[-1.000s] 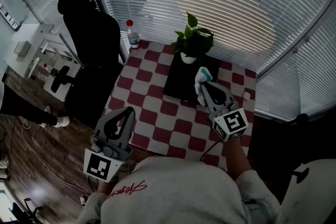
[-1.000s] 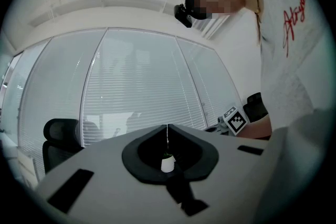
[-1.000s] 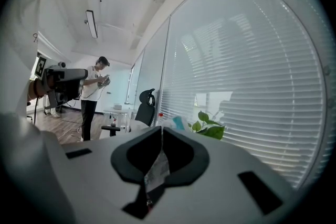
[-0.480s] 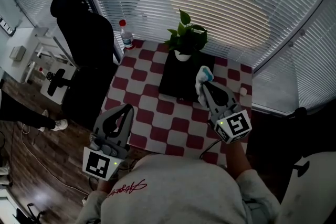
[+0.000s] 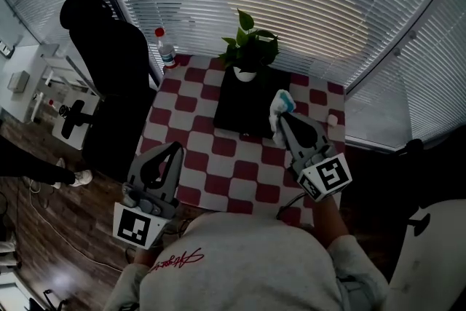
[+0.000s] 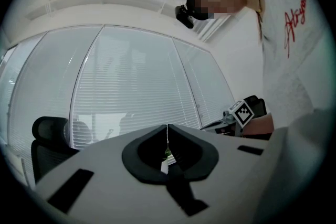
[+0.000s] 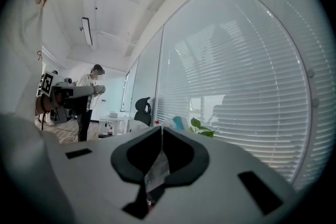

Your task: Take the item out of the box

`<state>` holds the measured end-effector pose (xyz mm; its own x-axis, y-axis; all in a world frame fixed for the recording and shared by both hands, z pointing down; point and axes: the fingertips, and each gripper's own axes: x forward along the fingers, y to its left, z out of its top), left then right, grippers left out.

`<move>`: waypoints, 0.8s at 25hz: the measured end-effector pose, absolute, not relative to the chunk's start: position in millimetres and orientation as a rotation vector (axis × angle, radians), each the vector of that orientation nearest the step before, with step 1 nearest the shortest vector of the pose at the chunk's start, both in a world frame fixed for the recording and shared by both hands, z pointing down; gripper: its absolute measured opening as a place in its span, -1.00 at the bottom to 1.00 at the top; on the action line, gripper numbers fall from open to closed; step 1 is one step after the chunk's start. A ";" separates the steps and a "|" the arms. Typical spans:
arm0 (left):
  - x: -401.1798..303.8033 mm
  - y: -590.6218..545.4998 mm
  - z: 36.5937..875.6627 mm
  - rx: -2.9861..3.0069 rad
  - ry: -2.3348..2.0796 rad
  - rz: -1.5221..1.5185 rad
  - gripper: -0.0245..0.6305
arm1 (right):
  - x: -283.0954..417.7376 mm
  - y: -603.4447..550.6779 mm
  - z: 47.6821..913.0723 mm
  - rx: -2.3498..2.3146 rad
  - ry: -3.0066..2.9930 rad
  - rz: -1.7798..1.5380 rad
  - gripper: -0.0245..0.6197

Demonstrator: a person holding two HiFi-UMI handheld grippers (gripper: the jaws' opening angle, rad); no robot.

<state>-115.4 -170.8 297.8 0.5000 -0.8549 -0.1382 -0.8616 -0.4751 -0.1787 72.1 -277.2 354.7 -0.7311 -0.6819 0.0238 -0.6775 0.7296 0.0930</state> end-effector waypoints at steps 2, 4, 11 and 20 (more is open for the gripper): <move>-113.1 -172.1 297.6 -2.525 1.459 0.048 -0.87 | 75.5 -275.6 353.2 1.141 -2.869 -0.120 -0.86; -110.7 -173.5 297.3 -2.529 1.450 0.048 -0.87 | 78.8 -273.9 350.6 1.153 -2.872 -0.123 -0.86; -104.3 -178.8 296.5 -2.538 1.427 0.051 -0.87 | 88.2 -270.4 345.1 1.185 -2.880 -0.129 -0.86; -96.1 -185.0 296.4 -2.553 1.395 0.051 -0.87 | 100.1 -266.6 337.0 1.234 -2.889 -0.140 -0.86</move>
